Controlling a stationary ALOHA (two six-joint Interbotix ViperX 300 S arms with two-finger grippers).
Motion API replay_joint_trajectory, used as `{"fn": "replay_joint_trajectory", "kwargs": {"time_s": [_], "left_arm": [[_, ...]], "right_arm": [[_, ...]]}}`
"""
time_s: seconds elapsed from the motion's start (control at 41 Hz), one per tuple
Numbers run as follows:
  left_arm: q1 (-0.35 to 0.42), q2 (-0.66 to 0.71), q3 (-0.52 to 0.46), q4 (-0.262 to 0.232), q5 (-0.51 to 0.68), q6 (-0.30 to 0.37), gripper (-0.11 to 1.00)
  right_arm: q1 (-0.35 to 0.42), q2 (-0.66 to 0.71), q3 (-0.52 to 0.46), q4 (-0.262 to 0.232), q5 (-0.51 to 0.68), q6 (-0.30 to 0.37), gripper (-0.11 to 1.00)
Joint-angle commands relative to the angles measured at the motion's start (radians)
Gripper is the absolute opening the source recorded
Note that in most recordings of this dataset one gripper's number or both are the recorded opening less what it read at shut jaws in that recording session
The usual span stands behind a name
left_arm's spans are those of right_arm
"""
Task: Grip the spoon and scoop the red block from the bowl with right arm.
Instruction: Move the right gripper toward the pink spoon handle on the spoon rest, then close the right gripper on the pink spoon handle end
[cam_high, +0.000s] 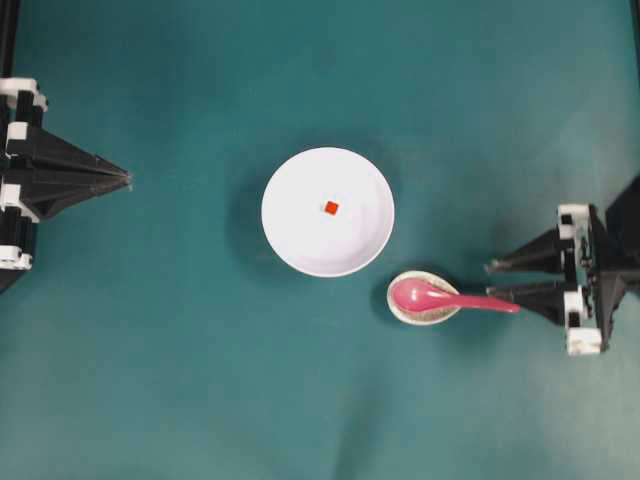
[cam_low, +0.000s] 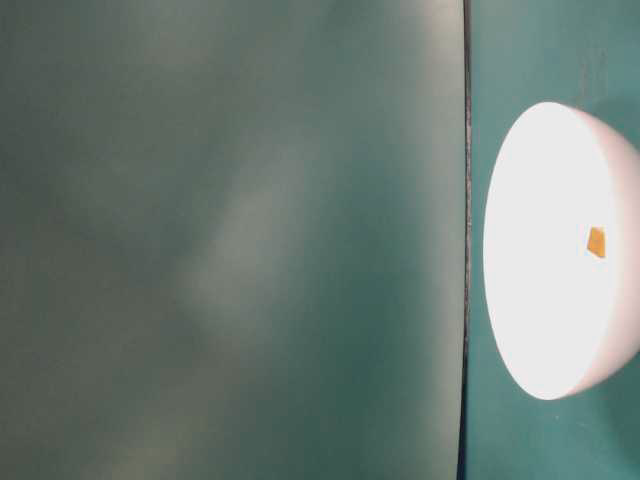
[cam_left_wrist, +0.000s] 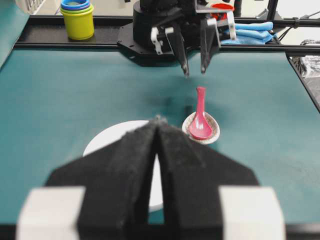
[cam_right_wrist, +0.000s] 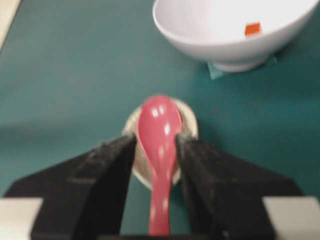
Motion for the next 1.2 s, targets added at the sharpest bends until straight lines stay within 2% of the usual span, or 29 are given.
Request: {"fn": "replay_joint_trajectory", "kwargs": {"time_s": [0.0,0.22,0.537,0.732,0.878,1.171], "left_arm": [[-0.002,0.003,-0.026,0.002,-0.006,0.002,0.01],[-0.002,0.009,-0.023,0.002,-0.005,0.002,0.01],[0.0,0.009,-0.025,0.002,-0.005,0.002,0.01],[-0.002,0.006,-0.025,0.002,-0.005,0.002,0.01],[0.0,0.006,-0.025,0.002,-0.005,0.002,0.01],[-0.002,0.009,-0.025,0.002,-0.003,0.002,0.01]], "right_arm": [[0.035,0.031,-0.018,0.023,-0.014,0.003,0.45],[0.077,0.097,-0.032,0.026,-0.032,0.003,0.45],[0.081,0.207,-0.035,0.051,-0.086,0.011,0.45],[0.095,0.245,-0.041,0.051,-0.095,0.064,0.45],[0.12,0.265,-0.051,0.052,-0.097,0.074,0.45],[0.124,0.324,-0.051,0.087,-0.092,0.077,0.45]]}}
